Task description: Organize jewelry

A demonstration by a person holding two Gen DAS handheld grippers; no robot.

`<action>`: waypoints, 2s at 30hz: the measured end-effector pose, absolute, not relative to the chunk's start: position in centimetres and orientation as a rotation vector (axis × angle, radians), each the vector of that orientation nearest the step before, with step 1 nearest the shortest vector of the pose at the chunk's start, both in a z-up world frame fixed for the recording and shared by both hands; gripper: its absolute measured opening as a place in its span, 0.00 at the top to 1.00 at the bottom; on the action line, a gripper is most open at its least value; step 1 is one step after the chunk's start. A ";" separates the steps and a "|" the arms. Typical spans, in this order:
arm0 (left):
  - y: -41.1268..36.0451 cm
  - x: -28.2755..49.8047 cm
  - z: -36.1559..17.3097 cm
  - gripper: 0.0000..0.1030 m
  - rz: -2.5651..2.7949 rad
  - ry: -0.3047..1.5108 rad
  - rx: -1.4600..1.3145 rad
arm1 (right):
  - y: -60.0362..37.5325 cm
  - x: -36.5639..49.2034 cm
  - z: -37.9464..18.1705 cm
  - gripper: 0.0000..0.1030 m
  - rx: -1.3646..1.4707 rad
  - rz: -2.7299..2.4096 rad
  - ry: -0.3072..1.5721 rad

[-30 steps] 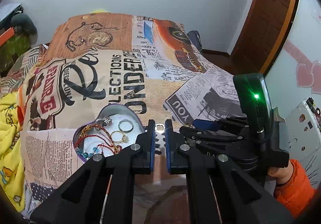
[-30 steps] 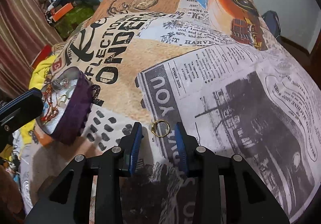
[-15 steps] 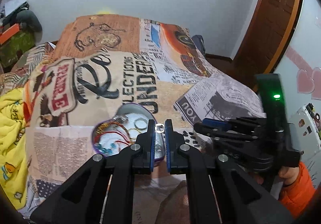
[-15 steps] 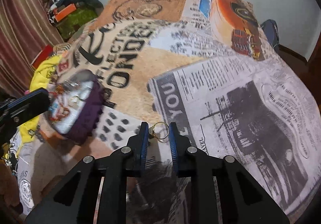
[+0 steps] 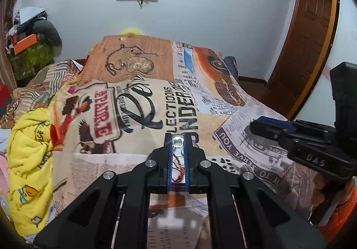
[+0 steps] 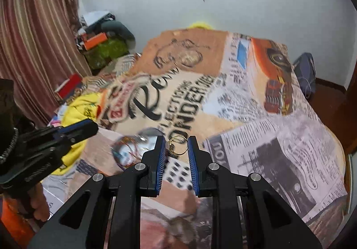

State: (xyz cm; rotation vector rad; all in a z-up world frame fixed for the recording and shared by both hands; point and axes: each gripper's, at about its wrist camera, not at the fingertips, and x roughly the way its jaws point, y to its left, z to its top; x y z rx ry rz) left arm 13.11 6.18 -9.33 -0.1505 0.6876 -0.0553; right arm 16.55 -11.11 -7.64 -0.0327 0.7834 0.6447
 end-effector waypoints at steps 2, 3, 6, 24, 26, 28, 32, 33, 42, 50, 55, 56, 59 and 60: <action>6.7 13.0 -9.3 0.93 -0.058 0.686 -0.154 | -10.6 16.5 -7.3 0.82 -0.023 0.662 0.775; 6.8 13.0 -9.4 0.93 -0.062 0.689 -0.157 | -10.5 16.4 -7.2 0.82 -0.021 0.668 0.773; 7.3 13.3 -10.1 0.93 -0.075 0.711 -0.171 | -9.5 16.4 -7.2 0.82 -0.017 0.695 0.775; 7.1 15.9 -15.4 0.93 -0.152 0.838 -0.181 | -6.8 17.0 -11.5 0.82 -0.028 0.752 0.902; 7.2 16.1 -15.5 0.93 -0.154 0.842 -0.185 | -6.8 17.1 -11.7 0.82 -0.023 0.754 0.909; 7.4 16.2 -15.6 0.93 -0.151 0.842 -0.190 | -6.7 17.2 -11.9 0.82 -0.020 0.755 0.914; 7.5 16.2 -15.6 0.93 -0.144 0.840 -0.182 | -6.4 17.4 -12.1 0.82 -0.011 0.768 0.924; 7.6 16.2 -15.6 0.92 -0.138 0.840 -0.179 | -6.3 17.3 -12.2 0.82 -0.015 0.772 0.924; 9.3 14.8 -14.8 0.66 -0.046 0.803 -0.165 | -5.2 17.0 -13.0 0.82 -0.048 0.793 0.938; 10.9 13.5 -15.0 0.58 0.008 0.818 -0.165 | -4.7 16.7 -13.2 0.81 -0.090 0.773 0.938; 11.4 12.7 -15.0 0.57 0.027 0.827 -0.180 | -4.8 16.8 -12.9 0.68 -0.082 0.758 0.942; 11.4 12.6 -14.9 0.57 0.031 0.826 -0.179 | -4.9 16.8 -12.7 0.64 -0.078 0.755 0.938; 11.4 12.1 -14.1 0.57 0.038 0.813 -0.177 | -5.2 16.5 -11.9 0.64 -0.074 0.753 0.928; 11.3 11.9 -13.6 0.57 0.039 0.804 -0.175 | -5.4 16.4 -11.4 0.64 -0.071 0.751 0.920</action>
